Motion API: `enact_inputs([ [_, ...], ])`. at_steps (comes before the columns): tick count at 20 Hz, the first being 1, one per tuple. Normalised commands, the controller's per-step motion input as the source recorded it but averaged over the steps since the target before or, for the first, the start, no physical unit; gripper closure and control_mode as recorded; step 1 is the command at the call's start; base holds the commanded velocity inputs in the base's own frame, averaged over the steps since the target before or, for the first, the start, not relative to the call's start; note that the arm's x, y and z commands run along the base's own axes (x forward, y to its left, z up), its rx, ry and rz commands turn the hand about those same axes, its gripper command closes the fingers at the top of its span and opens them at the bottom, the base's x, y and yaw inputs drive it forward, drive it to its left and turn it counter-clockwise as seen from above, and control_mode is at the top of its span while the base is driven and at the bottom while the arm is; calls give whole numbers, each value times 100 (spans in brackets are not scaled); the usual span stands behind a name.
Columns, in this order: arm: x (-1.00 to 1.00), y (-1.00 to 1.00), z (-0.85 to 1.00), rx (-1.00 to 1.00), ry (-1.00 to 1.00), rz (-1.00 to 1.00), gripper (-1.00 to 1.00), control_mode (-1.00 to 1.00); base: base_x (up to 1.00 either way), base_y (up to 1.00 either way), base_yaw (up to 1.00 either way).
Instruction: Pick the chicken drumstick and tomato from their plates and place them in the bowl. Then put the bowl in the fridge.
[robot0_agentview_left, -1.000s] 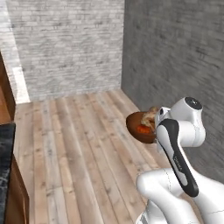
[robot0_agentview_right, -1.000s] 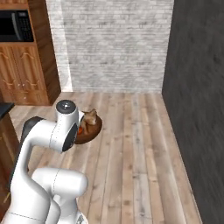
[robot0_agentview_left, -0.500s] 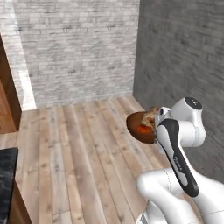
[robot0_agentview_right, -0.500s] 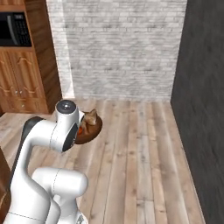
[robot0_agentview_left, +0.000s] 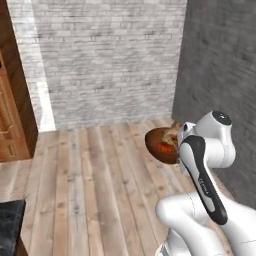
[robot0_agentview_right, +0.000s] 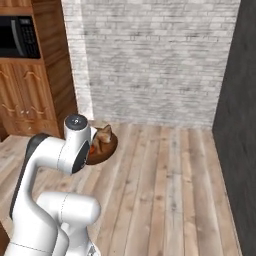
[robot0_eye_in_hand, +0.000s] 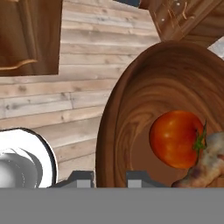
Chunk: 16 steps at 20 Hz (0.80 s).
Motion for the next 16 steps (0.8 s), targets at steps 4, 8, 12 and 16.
enact_inputs([
  [4, 0, 0, 0, 0, 0, 0, 100, 100, 73, 24, 28],
  [8, 0, 0, 0, 0, 0, 0, 100, 100, 70, 22, 32],
  [12, 0, 0, 0, 0, 0, 0, 100, 100, 67, 21, 36],
  [16, 0, 0, 0, 0, 0, 0, 100, 100, 63, 18, 41],
])
